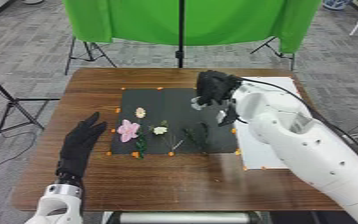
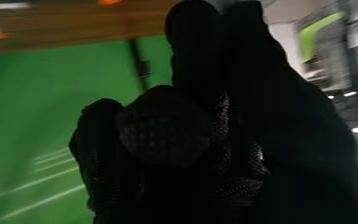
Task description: Arrange flowers
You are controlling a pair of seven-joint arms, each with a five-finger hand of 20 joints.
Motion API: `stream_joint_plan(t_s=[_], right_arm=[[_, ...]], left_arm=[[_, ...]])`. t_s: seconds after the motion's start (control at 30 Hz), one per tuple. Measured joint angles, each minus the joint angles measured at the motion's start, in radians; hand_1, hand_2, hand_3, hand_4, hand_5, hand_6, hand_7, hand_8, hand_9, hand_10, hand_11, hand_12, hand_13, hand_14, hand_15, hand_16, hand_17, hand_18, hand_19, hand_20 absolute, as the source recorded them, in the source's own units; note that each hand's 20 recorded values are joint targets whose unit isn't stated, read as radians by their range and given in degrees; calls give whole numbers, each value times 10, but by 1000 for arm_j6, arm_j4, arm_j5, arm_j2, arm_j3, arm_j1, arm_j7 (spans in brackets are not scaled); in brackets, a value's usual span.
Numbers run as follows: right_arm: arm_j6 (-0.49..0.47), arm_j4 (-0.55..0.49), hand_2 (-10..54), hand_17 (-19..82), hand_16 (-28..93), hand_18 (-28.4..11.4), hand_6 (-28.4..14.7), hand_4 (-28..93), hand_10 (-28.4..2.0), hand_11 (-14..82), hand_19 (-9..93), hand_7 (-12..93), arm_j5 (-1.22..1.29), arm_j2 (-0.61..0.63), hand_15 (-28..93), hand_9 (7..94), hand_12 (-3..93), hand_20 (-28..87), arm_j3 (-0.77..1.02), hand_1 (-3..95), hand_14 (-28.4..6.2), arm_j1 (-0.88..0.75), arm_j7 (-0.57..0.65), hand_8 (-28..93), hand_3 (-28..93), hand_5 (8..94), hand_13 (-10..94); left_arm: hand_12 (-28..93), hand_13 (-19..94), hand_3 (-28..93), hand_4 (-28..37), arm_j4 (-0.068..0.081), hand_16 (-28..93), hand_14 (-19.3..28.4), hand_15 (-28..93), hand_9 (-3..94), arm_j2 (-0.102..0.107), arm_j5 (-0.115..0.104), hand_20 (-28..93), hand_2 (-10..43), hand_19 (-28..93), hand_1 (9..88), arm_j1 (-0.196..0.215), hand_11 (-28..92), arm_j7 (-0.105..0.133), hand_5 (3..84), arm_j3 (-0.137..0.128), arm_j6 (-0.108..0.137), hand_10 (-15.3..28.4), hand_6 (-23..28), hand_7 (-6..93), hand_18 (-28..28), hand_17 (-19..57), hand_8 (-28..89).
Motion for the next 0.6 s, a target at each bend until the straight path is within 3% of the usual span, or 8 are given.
stream_joint_plan(t_s=[0.27,0.6], right_arm=[[-74,-13,-95,665,365,-93,-14,-151,-103,182,932,224,-37,-70,583,909,421,531,-68,646,-17,-14,-23,141,517,777,902],[-80,-10,-95,656,363,-97,-18,-121,-109,204,932,221,-53,-81,592,884,403,540,-80,649,-19,-44,-37,115,471,749,890]], left_arm=[[124,311,644,-283,1,4,128,86,437,-1,1,162,18,14,181,-4,121,-8,398,0,-7,130,46,26,100,53,-49],[128,316,645,-283,1,6,134,87,441,0,1,162,19,13,181,-6,124,-12,404,1,-10,133,49,29,101,52,-49]])
